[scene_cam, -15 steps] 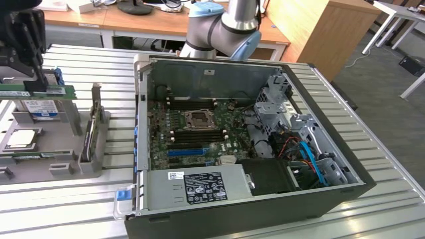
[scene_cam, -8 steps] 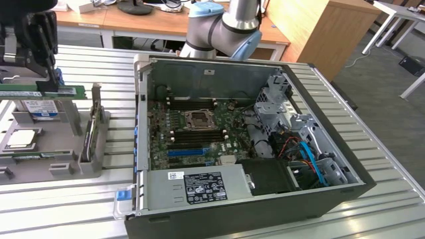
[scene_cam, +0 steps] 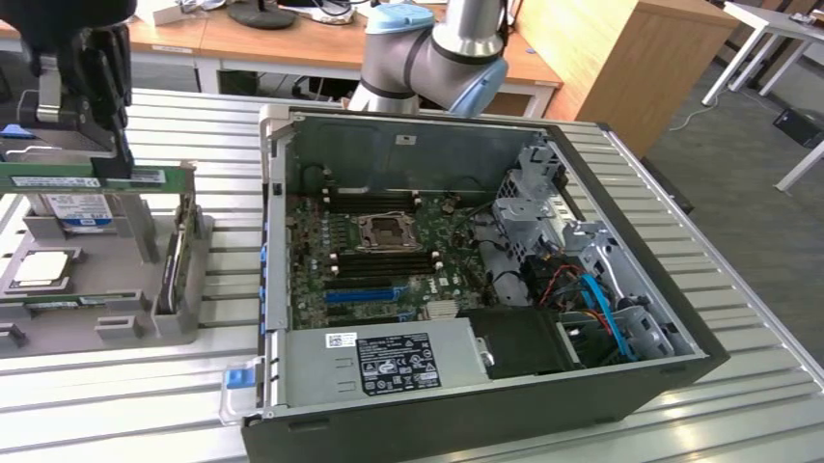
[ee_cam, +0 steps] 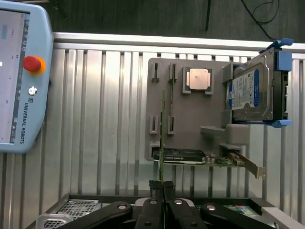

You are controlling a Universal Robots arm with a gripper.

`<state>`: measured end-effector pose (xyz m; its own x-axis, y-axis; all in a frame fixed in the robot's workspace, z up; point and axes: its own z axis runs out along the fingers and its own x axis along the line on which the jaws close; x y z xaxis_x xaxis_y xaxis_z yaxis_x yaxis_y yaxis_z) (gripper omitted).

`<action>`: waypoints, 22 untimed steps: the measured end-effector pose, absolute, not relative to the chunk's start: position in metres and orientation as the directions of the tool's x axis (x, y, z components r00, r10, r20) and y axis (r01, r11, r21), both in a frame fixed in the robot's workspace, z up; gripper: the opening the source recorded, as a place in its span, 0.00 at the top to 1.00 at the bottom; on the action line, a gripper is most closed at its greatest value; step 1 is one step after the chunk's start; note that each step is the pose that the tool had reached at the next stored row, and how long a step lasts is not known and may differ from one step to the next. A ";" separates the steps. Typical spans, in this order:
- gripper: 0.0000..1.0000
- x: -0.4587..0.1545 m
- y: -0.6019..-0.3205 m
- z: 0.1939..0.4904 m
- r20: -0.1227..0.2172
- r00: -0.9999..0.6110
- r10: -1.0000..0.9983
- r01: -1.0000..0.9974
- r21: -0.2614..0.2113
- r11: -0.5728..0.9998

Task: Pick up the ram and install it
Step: 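Pick up the ram and move it above insertion slot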

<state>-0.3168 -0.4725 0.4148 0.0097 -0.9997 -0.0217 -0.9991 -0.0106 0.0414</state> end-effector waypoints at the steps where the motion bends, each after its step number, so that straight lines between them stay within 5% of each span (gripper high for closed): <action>1: 0.88 -0.315 -0.472 0.415 -0.022 0.010 -1.000 -0.999 0.041 -0.011; 22: 0.88 -0.261 -0.472 0.415 -0.022 0.010 -1.000 -0.999 0.041 -0.011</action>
